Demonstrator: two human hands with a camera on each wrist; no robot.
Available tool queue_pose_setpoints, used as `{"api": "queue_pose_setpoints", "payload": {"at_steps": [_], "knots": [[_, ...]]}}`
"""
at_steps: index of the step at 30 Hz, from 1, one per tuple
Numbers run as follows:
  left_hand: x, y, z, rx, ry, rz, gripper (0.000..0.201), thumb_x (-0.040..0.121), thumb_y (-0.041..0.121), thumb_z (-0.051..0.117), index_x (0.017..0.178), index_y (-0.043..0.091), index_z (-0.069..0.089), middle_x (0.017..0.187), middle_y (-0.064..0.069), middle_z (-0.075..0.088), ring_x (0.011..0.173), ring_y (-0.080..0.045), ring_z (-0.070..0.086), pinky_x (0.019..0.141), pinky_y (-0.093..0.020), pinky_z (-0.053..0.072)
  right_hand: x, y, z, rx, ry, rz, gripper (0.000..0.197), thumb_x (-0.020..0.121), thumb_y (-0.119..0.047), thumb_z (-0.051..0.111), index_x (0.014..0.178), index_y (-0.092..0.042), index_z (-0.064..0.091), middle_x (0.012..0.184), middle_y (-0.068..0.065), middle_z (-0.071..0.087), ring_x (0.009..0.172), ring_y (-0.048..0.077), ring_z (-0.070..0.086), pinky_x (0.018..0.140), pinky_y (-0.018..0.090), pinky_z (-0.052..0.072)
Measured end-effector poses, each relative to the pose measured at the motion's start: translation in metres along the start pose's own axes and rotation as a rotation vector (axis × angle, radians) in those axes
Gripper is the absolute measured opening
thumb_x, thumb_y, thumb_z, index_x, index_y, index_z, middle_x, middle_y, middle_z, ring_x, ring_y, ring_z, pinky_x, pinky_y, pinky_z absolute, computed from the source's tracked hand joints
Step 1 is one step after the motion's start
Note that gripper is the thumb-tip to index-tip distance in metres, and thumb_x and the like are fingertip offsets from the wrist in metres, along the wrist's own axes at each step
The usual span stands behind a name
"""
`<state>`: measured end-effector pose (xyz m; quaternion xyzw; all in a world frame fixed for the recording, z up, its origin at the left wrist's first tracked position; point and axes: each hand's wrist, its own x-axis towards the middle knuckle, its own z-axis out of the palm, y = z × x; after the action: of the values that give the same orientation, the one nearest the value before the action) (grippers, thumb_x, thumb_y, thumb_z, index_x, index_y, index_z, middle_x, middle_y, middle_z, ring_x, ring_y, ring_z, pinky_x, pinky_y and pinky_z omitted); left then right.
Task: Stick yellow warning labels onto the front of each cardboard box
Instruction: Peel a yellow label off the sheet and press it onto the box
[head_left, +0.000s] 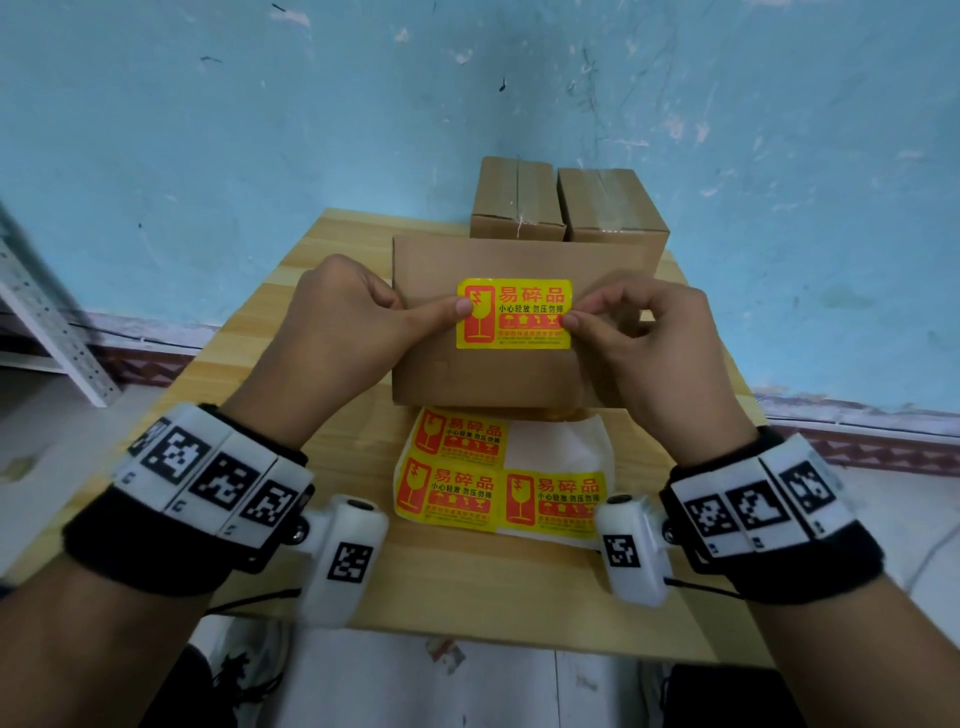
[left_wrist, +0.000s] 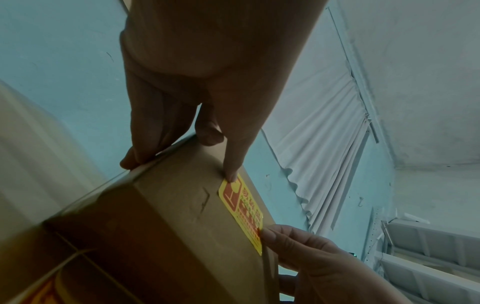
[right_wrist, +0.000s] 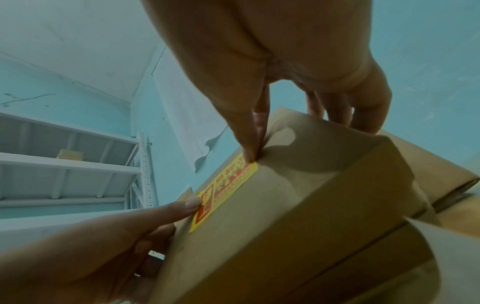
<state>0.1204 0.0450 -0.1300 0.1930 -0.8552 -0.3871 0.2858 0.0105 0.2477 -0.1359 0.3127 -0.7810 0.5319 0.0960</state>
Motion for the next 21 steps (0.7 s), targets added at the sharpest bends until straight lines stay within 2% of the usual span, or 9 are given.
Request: {"api": "queue_pose_setpoints", "payload": {"at_steps": [2, 5, 6, 9, 13, 15, 17, 19, 21], "knots": [[0.0, 0.0, 0.0, 0.003, -0.004, 0.006, 0.074, 0.068, 0.056, 0.081, 0.045, -0.007, 0.049, 0.045, -0.013, 0.038, 0.049, -0.026, 0.044, 0.059, -0.049, 0.052, 0.0, -0.001, 0.0, 0.008, -0.006, 0.01, 0.014, 0.086, -0.01, 0.073, 0.073, -0.01, 0.068, 0.073, 0.007, 0.068, 0.055, 0.004, 0.053, 0.052, 0.012, 0.042], [-0.001, 0.0, 0.001, 0.007, -0.001, 0.025, 0.076, 0.069, 0.056, 0.081, 0.046, -0.008, 0.048, 0.045, -0.014, 0.036, 0.048, -0.027, 0.043, 0.059, -0.05, 0.052, 0.001, 0.002, 0.001, -0.053, -0.02, -0.007, 0.017, 0.088, -0.011, 0.07, 0.072, -0.013, 0.067, 0.076, 0.005, 0.068, 0.061, 0.002, 0.055, 0.057, 0.011, 0.042], [-0.001, 0.0, 0.002, 0.009, 0.001, 0.028, 0.076, 0.069, 0.056, 0.081, 0.046, -0.009, 0.049, 0.046, -0.014, 0.037, 0.049, -0.027, 0.043, 0.059, -0.051, 0.052, 0.001, 0.004, 0.001, -0.064, -0.02, -0.013, 0.017, 0.088, -0.012, 0.07, 0.072, -0.014, 0.067, 0.076, 0.003, 0.068, 0.064, 0.002, 0.056, 0.061, 0.014, 0.043], [0.0, -0.001, 0.002, -0.003, -0.006, 0.018, 0.077, 0.069, 0.056, 0.081, 0.049, -0.011, 0.05, 0.047, -0.015, 0.037, 0.051, -0.027, 0.044, 0.061, -0.054, 0.056, 0.003, 0.009, 0.003, -0.103, -0.005, -0.031, 0.017, 0.086, -0.017, 0.069, 0.07, -0.02, 0.065, 0.076, 0.0, 0.066, 0.08, 0.018, 0.062, 0.074, 0.032, 0.048], [-0.001, 0.0, 0.001, 0.001, -0.009, 0.025, 0.077, 0.069, 0.056, 0.081, 0.047, -0.01, 0.048, 0.045, -0.014, 0.036, 0.051, -0.039, 0.047, 0.061, -0.054, 0.056, 0.003, 0.009, 0.003, -0.125, -0.012, -0.029, 0.017, 0.085, -0.025, 0.066, 0.069, -0.028, 0.062, 0.079, 0.005, 0.067, 0.086, 0.026, 0.064, 0.079, 0.042, 0.053], [-0.002, 0.003, 0.001, 0.011, -0.006, 0.028, 0.077, 0.07, 0.055, 0.08, 0.049, -0.012, 0.049, 0.046, -0.015, 0.037, 0.055, -0.044, 0.05, 0.061, -0.052, 0.054, 0.002, 0.009, 0.003, -0.16, -0.026, -0.046, 0.022, 0.088, -0.021, 0.065, 0.068, -0.03, 0.059, 0.08, 0.004, 0.066, 0.086, 0.024, 0.063, 0.077, 0.038, 0.051], [-0.001, 0.003, 0.0, 0.015, 0.002, 0.036, 0.077, 0.071, 0.055, 0.08, 0.05, -0.012, 0.048, 0.047, -0.015, 0.036, 0.055, -0.044, 0.049, 0.061, -0.05, 0.052, 0.002, 0.008, 0.001, -0.192, -0.039, -0.059, 0.029, 0.091, -0.016, 0.063, 0.067, -0.029, 0.056, 0.076, -0.004, 0.063, 0.077, 0.007, 0.06, 0.072, 0.024, 0.046], [-0.001, 0.002, 0.0, 0.021, 0.011, 0.039, 0.075, 0.072, 0.054, 0.08, 0.048, -0.009, 0.047, 0.047, -0.015, 0.036, 0.05, -0.037, 0.043, 0.058, -0.046, 0.05, 0.001, 0.005, -0.001, -0.199, -0.039, -0.043, 0.031, 0.093, -0.013, 0.061, 0.067, -0.028, 0.055, 0.072, -0.013, 0.059, 0.066, -0.007, 0.054, 0.062, 0.009, 0.038], [0.0, 0.0, -0.001, 0.024, 0.016, 0.037, 0.072, 0.072, 0.054, 0.08, 0.043, -0.003, 0.046, 0.044, -0.012, 0.035, 0.048, -0.026, 0.041, 0.054, -0.039, 0.044, 0.0, 0.005, -0.002, -0.209, -0.031, -0.029, 0.033, 0.094, -0.014, 0.06, 0.066, -0.03, 0.053, 0.071, -0.015, 0.058, 0.063, -0.009, 0.053, 0.059, 0.009, 0.037]]}}
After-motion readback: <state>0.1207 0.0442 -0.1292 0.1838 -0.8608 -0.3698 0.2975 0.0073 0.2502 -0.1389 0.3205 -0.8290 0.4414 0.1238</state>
